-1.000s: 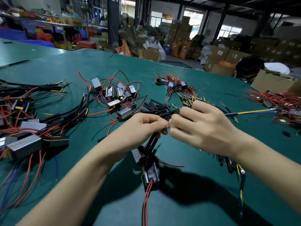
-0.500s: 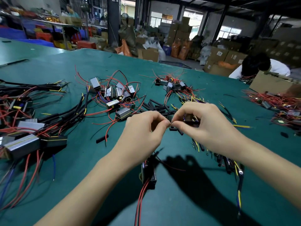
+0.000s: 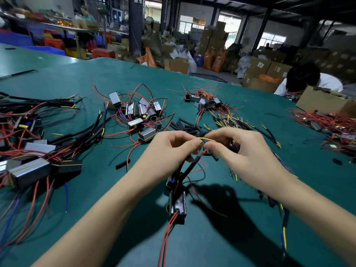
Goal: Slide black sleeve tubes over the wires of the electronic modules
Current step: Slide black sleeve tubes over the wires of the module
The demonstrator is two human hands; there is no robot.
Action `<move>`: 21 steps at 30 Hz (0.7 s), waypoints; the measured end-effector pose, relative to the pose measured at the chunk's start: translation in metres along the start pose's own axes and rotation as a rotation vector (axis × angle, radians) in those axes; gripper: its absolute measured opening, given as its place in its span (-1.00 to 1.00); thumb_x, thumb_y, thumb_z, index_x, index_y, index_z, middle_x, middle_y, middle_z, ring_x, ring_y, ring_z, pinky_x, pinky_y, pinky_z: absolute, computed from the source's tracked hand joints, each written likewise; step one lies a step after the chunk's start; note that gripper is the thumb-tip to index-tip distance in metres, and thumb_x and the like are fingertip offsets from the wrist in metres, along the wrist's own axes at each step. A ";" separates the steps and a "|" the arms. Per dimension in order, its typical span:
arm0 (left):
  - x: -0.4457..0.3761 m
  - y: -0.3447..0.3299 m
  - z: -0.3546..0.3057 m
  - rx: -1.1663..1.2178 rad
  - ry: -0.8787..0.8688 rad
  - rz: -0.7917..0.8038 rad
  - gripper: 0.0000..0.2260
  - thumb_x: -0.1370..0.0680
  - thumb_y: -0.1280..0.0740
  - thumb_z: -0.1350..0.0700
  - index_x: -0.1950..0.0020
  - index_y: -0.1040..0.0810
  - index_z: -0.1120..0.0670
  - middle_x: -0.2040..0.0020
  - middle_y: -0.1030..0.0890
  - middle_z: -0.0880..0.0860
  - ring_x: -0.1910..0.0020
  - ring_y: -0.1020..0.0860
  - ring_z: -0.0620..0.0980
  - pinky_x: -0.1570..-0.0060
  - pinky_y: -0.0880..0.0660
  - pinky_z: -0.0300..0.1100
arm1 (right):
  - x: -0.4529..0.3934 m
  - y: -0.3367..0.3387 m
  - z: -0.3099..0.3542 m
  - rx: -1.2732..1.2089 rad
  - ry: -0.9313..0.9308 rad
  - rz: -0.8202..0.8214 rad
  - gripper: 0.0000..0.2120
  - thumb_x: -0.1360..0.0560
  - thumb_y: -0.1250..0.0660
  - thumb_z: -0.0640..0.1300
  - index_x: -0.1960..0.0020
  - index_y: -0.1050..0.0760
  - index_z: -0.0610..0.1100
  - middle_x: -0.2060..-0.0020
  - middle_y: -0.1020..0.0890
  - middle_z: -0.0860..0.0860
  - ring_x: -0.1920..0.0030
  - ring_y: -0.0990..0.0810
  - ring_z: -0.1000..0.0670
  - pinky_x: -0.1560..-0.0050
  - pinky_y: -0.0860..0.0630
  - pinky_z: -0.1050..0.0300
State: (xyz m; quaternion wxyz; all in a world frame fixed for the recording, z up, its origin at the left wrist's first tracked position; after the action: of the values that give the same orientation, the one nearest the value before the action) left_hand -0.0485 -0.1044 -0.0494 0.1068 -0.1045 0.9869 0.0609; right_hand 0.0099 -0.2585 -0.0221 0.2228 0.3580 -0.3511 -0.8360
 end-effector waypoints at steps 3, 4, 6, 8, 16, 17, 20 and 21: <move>-0.001 0.000 0.004 -0.034 -0.039 -0.005 -0.88 -0.53 -0.35 0.20 0.18 -0.63 0.07 0.36 -0.61 -0.09 0.42 -0.53 -0.22 0.27 -0.44 -0.43 | 0.001 0.001 -0.006 -0.239 -0.210 0.046 -0.91 -0.51 -0.37 -0.15 0.12 -0.65 -0.13 0.31 -0.66 0.01 0.30 -0.54 0.18 0.23 -0.40 0.37; -0.001 0.000 0.005 -0.041 -0.048 0.002 -0.87 -0.53 -0.35 0.20 0.19 -0.63 0.06 0.37 -0.62 -0.09 0.41 -0.54 -0.22 0.27 -0.45 -0.43 | 0.002 0.000 -0.007 -0.326 -0.248 0.048 -0.91 -0.51 -0.37 -0.18 0.12 -0.64 -0.15 0.30 -0.66 0.01 0.29 -0.55 0.18 0.22 -0.41 0.41; 0.000 0.001 0.004 -0.048 -0.053 0.021 -0.88 -0.52 -0.37 0.20 0.19 -0.64 0.05 0.36 -0.63 -0.07 0.39 -0.55 -0.21 0.25 -0.47 -0.42 | 0.004 -0.001 -0.008 -0.480 -0.307 0.042 -0.95 -0.49 -0.38 -0.21 0.12 -0.62 -0.16 0.31 -0.66 0.04 0.28 -0.56 0.20 0.19 -0.41 0.46; -0.001 0.002 0.005 -0.051 -0.051 0.037 -0.90 -0.51 -0.39 0.18 0.19 -0.66 0.06 0.35 -0.65 -0.03 0.35 -0.56 -0.18 0.20 -0.49 -0.37 | 0.007 -0.003 -0.011 -0.580 -0.360 0.042 -0.95 -0.46 -0.39 -0.18 0.12 -0.62 -0.15 0.30 -0.66 0.04 0.24 -0.55 0.15 0.11 -0.42 0.38; 0.000 0.003 0.005 -0.083 -0.052 0.095 -0.91 -0.48 -0.41 0.10 0.19 -0.68 0.07 0.23 -0.68 0.12 0.28 -0.54 -0.10 0.09 -0.48 -0.16 | 0.011 -0.001 -0.012 -0.730 -0.391 0.014 -0.81 -0.28 -0.42 -0.03 0.17 -0.62 -0.11 0.32 -0.62 0.04 0.25 -0.52 0.13 0.14 -0.44 0.38; 0.000 0.003 0.004 -0.083 -0.050 0.097 -0.90 -0.48 -0.41 0.09 0.19 -0.68 0.09 0.23 -0.68 0.12 0.28 -0.54 -0.10 0.09 -0.48 -0.15 | 0.011 -0.001 -0.012 -0.729 -0.382 0.016 -0.83 -0.29 -0.42 -0.05 0.17 -0.61 -0.10 0.32 -0.63 0.04 0.26 -0.53 0.14 0.14 -0.45 0.40; 0.000 0.003 0.004 -0.075 -0.051 0.111 -0.76 -0.47 -0.39 -0.05 0.19 -0.67 0.12 0.24 -0.67 0.15 0.26 -0.52 -0.05 0.09 -0.46 -0.06 | 0.011 0.001 -0.012 -0.715 -0.348 0.016 -0.92 -0.33 -0.43 -0.13 0.19 -0.60 -0.10 0.32 -0.63 0.06 0.26 -0.54 0.15 0.14 -0.46 0.39; 0.001 0.002 0.003 -0.065 -0.057 0.111 -0.69 -0.44 -0.36 -0.12 0.19 -0.66 0.13 0.25 -0.66 0.14 0.26 -0.51 -0.06 0.12 -0.44 -0.10 | 0.012 0.002 -0.012 -0.701 -0.335 0.023 -0.95 -0.36 -0.43 -0.16 0.19 -0.59 -0.11 0.32 -0.63 0.07 0.26 -0.55 0.15 0.14 -0.46 0.40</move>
State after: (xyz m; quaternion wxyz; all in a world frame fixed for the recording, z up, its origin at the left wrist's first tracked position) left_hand -0.0489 -0.1019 -0.0524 0.1277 -0.0513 0.9853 0.1016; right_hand 0.0116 -0.2719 -0.0321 0.2809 0.1147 -0.0795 -0.9495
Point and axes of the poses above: each hand's wrist, its own x-axis away from the middle knuckle, its own y-axis out of the back of the hand, z = x × y, the point moved 1 cm from there along -x, towards the middle knuckle
